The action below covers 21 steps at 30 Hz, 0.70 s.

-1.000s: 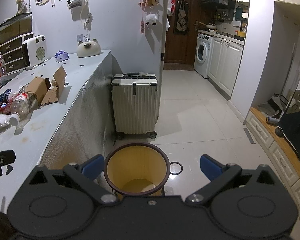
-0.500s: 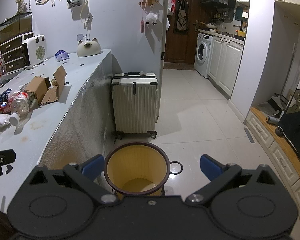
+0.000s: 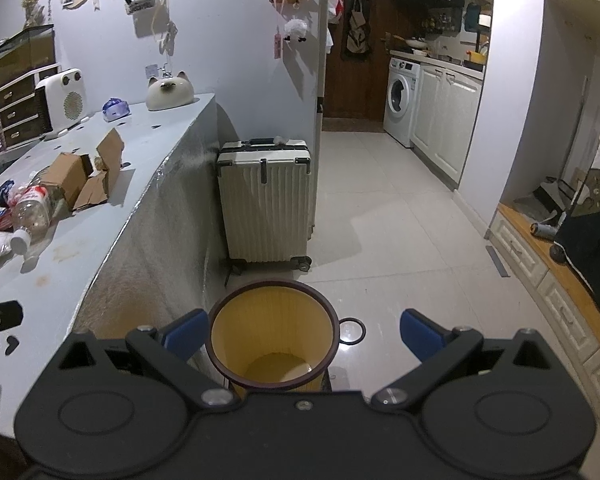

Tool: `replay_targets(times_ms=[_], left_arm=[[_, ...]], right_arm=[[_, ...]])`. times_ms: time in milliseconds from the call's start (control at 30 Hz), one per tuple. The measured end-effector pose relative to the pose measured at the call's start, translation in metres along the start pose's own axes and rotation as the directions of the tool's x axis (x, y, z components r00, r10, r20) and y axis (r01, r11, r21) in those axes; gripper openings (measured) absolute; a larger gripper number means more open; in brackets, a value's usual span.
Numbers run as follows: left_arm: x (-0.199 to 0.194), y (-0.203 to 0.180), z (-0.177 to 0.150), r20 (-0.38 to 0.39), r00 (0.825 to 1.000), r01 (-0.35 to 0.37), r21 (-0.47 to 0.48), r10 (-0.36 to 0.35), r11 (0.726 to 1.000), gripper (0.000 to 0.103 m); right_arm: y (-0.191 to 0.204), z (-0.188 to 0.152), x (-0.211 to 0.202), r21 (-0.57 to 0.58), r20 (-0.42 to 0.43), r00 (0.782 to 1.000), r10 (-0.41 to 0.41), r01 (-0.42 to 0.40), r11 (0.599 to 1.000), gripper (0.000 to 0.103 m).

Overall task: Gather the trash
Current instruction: 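Grasp the clear water bottle with the right gripper while the left grasps the plastic bag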

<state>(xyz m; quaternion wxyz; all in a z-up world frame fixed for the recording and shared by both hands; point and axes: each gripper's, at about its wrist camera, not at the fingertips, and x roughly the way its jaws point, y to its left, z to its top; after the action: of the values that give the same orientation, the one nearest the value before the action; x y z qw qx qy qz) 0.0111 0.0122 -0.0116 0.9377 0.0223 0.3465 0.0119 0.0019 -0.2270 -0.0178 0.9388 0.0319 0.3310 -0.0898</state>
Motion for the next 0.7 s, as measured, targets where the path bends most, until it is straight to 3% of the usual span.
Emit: replay_targets(times_ms=[267,700], left_arm=[[0.030,0.040,0.008,-0.023,0.998,-0.065,-0.072,0.064,0.995,0.103],[0.069,0.140,0.028,-0.025,0.975,-0.221,-0.196,0.220,0.955,0.103]], right_arm=[[0.018,0.010,0.023,-0.034,0.043,0.999,-0.033,0.035,0.999,0.103],[0.115,0.047,0.064,-0.170,0.073,0.986,0.152,-0.138,0.976,0.103]])
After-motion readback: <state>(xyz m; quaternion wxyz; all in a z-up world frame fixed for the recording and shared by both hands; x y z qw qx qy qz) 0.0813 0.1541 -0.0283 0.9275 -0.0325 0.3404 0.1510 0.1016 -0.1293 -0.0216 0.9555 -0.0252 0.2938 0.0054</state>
